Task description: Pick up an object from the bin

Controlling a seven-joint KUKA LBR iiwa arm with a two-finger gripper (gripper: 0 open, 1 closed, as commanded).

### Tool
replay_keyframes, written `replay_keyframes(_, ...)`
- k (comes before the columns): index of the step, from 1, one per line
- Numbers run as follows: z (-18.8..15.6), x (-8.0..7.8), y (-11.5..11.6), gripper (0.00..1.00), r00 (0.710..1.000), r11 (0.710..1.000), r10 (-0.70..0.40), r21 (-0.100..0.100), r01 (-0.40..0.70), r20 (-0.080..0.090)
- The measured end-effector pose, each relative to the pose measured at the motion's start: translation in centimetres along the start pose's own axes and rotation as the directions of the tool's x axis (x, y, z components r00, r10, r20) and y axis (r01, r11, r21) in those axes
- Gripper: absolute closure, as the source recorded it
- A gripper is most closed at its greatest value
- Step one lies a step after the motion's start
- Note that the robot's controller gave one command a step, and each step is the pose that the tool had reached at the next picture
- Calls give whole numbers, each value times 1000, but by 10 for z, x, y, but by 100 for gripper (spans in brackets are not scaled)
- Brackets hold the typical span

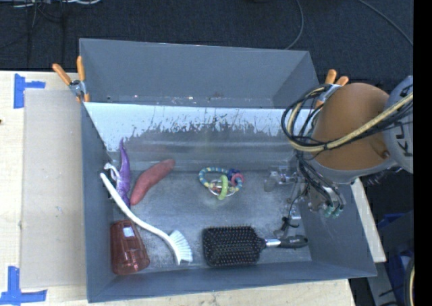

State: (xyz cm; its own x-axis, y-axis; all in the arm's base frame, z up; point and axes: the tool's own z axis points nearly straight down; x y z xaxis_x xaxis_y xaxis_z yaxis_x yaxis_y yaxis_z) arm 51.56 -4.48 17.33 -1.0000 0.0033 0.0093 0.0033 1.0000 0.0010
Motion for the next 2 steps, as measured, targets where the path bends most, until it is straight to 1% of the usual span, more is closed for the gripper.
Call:
replay_keyframes(1,-4,-1,0,0,1000,1000,-1,1,1,7)
replay_keyframes(2,44,-17,29,0,1000,1000,-10,1,10,11)
